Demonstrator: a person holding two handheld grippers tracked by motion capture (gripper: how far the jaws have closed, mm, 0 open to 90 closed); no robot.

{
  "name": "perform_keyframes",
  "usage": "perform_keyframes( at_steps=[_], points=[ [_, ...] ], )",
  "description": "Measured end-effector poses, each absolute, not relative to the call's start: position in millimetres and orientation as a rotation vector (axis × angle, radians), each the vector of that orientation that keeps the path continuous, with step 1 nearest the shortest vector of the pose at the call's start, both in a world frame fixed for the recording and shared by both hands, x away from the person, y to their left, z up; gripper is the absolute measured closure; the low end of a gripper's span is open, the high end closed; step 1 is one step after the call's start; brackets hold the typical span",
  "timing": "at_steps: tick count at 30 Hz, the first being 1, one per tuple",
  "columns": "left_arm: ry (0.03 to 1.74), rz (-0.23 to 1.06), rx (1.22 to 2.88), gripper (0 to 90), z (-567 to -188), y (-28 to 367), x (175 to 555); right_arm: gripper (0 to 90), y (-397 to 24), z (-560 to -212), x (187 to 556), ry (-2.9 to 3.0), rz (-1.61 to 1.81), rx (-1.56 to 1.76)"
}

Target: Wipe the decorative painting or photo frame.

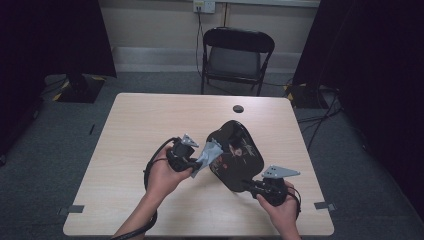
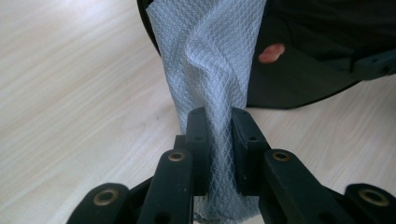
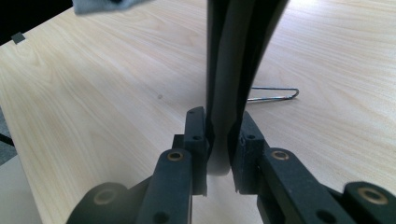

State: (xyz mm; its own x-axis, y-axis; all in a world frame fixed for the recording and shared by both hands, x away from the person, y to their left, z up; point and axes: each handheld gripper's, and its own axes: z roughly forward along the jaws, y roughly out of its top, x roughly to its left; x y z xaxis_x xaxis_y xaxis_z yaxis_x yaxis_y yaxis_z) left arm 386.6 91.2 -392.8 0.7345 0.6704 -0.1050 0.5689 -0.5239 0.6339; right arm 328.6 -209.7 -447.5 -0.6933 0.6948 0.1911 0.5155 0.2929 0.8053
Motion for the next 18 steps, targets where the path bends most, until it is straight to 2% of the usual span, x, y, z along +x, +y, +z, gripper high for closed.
perform_keyframes(
  at_steps=[18],
  points=[
    [0.983, 0.116, 2.378, 78.7, -455, 84, 381, 78.8, -210, -447, 329, 2.364, 1.352, 1.122]
  ],
)
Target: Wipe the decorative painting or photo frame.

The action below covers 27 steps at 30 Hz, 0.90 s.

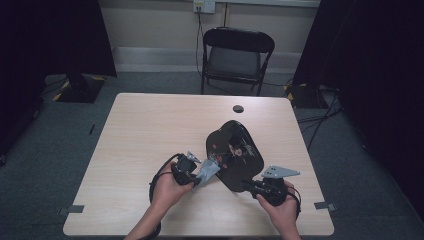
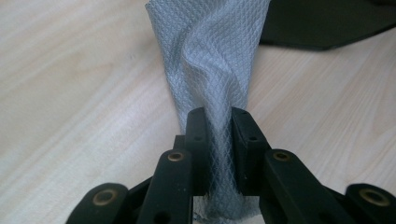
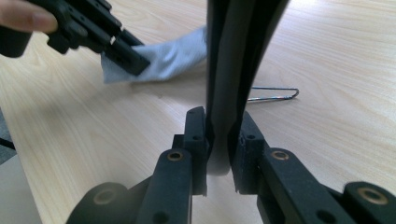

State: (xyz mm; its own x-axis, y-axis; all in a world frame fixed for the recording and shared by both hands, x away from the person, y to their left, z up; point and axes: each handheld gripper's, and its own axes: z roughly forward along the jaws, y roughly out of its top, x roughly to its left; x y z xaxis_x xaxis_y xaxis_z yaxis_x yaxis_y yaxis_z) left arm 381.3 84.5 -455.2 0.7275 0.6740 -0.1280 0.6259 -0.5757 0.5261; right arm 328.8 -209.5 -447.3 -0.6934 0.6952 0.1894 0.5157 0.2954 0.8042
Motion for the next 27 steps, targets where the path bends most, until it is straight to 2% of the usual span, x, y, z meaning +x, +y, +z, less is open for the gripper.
perform_keyframes(
  at_steps=[9, 12, 17, 27],
  points=[
    [0.98, 0.111, 2.422, 76.1, -464, 82, 379, 78.7, -209, -447, 329, 2.365, 1.352, 1.123],
    [0.969, 0.129, 2.443, 71.1, -464, 80, 377, 78.7, -210, -447, 329, 2.364, 1.353, 1.124],
    [0.96, 0.142, 2.448, 68.1, -464, 82, 373, 78.7, -210, -447, 329, 2.364, 1.354, 1.123],
    [0.948, 0.114, 2.491, 79.0, -462, 81, 372, 78.7, -210, -448, 329, 2.362, 1.356, 1.126]
  ],
)
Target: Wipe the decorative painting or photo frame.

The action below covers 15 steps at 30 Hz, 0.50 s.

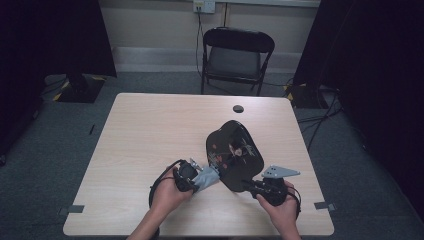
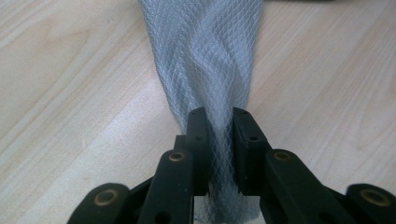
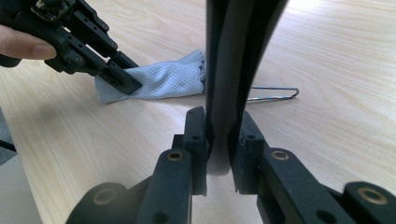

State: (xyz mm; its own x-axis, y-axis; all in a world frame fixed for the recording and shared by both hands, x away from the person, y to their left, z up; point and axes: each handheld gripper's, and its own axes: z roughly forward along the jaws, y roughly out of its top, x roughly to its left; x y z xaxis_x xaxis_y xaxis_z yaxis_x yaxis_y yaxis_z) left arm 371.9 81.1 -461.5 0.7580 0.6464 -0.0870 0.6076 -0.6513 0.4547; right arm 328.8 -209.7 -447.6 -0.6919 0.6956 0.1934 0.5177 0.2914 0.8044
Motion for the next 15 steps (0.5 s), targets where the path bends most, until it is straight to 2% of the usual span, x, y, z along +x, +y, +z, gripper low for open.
perform_keyframes(
  at_steps=[3, 6, 15],
  points=[
    [0.981, 0.063, 2.44, 79.2, -455, 85, 371, 78.7, -210, -448, 329, 2.359, 1.359, 1.126],
    [0.985, 0.067, 2.398, 79.2, -442, 92, 372, 78.7, -210, -448, 329, 2.36, 1.36, 1.125],
    [0.974, 0.146, 2.252, 79.2, -384, 102, 380, 78.7, -210, -448, 329, 2.358, 1.358, 1.129]
  ],
)
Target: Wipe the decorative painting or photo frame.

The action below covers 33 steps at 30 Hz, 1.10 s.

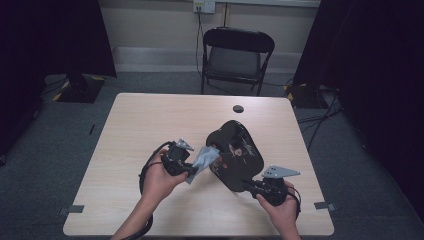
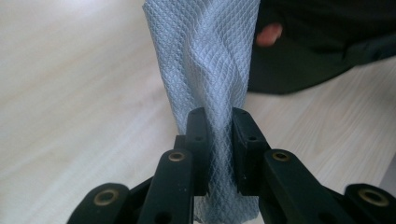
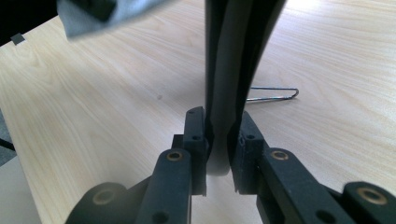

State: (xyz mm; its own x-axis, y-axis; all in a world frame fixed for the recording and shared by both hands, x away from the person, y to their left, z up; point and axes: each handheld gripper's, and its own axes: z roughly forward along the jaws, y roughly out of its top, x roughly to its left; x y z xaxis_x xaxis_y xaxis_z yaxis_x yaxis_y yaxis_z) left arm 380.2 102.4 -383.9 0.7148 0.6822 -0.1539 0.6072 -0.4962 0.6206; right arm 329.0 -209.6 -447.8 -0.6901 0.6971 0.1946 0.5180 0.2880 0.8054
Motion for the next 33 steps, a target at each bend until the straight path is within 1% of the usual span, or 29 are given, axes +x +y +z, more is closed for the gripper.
perform_keyframes(
  at_steps=[3, 7, 10, 13, 17, 33],
  points=[
    [0.944, 0.187, 2.243, 79.2, -365, 100, 383, 78.7, -209, -448, 329, 2.358, 1.359, 1.133],
    [0.914, 0.211, 2.209, 79.2, -342, 96, 386, 78.7, -210, -448, 330, 2.359, 1.359, 1.133],
    [0.9, 0.223, 2.214, 79.1, -334, 91, 388, 78.8, -209, -448, 330, 2.359, 1.358, 1.132],
    [0.901, 0.223, 2.225, 79.2, -333, 87, 390, 78.7, -209, -448, 330, 2.356, 1.357, 1.136],
    [0.902, 0.197, 2.243, 79.1, -344, 84, 391, 78.7, -209, -448, 330, 2.355, 1.354, 1.129],
    [0.954, 0.114, 2.309, 79.1, -414, 75, 387, 78.8, -208, -447, 330, 2.359, 1.342, 1.12]
  ],
)
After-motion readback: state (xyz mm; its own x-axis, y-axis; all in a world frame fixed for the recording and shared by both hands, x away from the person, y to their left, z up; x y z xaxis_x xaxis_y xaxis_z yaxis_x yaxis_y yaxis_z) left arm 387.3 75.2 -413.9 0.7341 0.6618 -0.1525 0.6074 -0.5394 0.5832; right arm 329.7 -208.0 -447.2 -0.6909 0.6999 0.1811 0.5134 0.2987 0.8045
